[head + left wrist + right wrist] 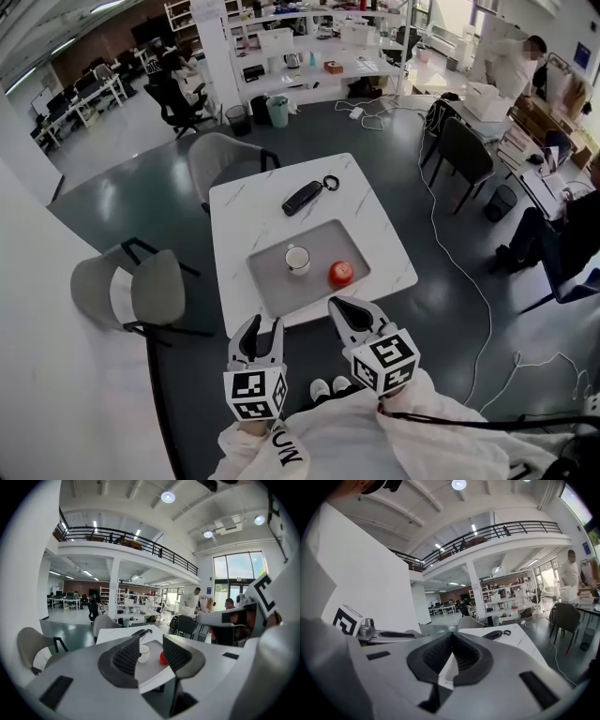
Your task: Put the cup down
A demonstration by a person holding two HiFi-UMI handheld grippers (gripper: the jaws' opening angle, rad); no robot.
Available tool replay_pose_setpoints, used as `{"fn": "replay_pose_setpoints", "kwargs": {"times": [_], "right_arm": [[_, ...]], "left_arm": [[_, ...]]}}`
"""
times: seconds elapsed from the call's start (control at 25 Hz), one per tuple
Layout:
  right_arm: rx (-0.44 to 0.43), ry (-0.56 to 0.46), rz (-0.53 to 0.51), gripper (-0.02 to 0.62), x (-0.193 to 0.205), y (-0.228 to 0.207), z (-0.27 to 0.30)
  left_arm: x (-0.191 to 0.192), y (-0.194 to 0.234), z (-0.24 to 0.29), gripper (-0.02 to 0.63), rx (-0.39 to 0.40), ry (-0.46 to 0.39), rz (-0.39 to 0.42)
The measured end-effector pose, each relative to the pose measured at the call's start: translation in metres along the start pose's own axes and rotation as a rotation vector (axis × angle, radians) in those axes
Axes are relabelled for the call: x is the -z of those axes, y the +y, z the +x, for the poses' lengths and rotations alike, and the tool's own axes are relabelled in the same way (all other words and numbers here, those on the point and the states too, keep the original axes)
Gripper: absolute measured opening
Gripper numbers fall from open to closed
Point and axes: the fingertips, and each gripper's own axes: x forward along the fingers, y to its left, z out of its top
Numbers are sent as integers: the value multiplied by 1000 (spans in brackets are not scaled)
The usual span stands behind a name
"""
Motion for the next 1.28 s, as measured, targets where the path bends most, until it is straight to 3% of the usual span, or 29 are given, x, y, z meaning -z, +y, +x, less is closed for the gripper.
{"fn": "replay_pose_setpoints", "kwargs": {"times": [0.64, 0.88, 1.12, 1.28], "right_arm": [[-23, -19, 34, 5, -2, -34, -12], [-28, -17, 37, 5, -3, -35, -8], [-36, -17, 33, 5, -4, -35, -6], [-36, -15, 30, 5, -5, -33, -5]], "left_arm": [[-11, -40, 18, 161, -21, -10, 52], [-9, -36, 18, 125, -40, -4, 60], [-11, -33, 18, 36, -60, -11, 74], [-11, -29, 17, 11, -66, -13, 70]]}}
